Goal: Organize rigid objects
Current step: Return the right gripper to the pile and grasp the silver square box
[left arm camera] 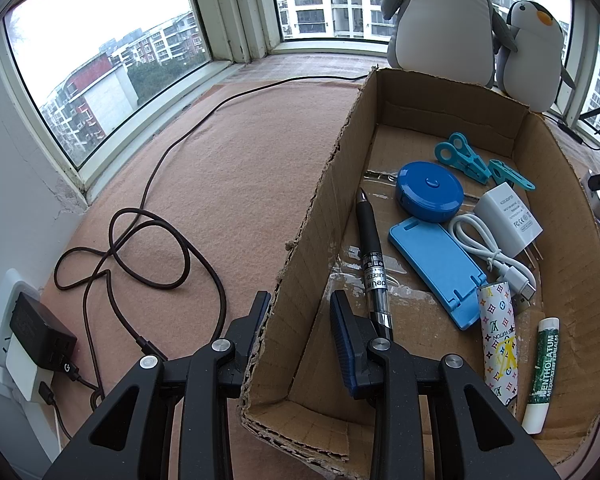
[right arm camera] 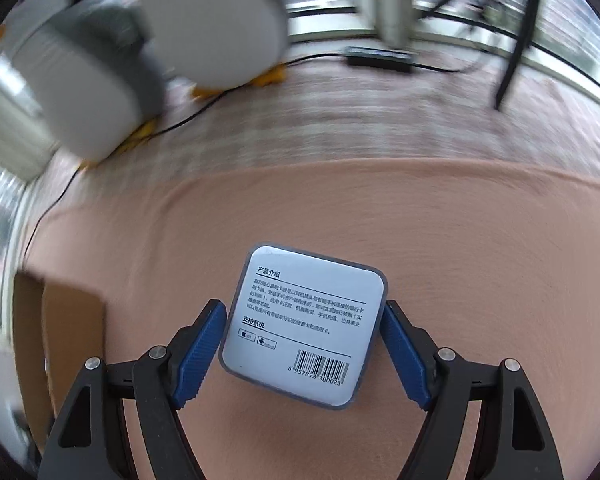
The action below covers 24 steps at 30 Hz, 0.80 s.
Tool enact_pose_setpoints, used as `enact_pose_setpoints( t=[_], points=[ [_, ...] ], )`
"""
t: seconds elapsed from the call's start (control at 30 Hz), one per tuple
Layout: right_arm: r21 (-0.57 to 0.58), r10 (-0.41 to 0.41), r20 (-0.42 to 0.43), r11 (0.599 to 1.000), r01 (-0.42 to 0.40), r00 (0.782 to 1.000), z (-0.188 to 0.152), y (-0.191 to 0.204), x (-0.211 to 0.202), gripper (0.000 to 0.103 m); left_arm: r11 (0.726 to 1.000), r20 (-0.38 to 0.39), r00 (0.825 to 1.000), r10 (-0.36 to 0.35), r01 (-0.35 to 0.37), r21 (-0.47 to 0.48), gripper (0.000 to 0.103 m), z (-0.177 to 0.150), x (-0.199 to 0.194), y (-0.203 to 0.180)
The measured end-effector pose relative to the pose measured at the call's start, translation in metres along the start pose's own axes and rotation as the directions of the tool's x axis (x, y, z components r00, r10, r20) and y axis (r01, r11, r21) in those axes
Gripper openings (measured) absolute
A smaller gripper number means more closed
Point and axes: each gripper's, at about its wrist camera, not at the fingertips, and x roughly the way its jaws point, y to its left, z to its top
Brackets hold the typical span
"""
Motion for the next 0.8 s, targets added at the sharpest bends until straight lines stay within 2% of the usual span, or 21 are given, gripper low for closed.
enact_pose_setpoints(
  t=[0.1,0.2,0.3,0.63,0.8],
  points=[
    [-0.142,0.055,-0.01,0.988,-0.056,0.998,-0.014,0.015,0.0,0.075,1.0,0.0,1.0,0.0,0.0,0.0,0.032,0.0,0.0,0.0],
    [-0.282,0.07,-0.012,0.957,-0.071,0.997,-0.033,0.031,-0.002,0.075,1.0,0.001,1.0,0.003,-0.003,-0.001,0.032,0.0,0.0,0.0],
    [-0.352,0.072,-0.008,0.933,-0.07,0.997,-0.047,0.04,-0.005,0.075,1.0,0.002,1.0,0.005,-0.005,-0.002,0.032,0.001,0.0,0.0],
    [-0.24,-0.086,0.009,0.967,0.086,0.996,-0.051,0.053,0.004,0.075,1.0,0.002,1.0,0.005,-0.005,-0.001,0.032,0.001,0.0,-0.001],
    [-0.179,-0.097,0.007,0.979,0.097,0.995,-0.051,0.05,0.006,0.075,1.0,0.003,1.0,0.005,-0.005,-0.002,0.032,0.001,0.0,0.0]
  ],
)
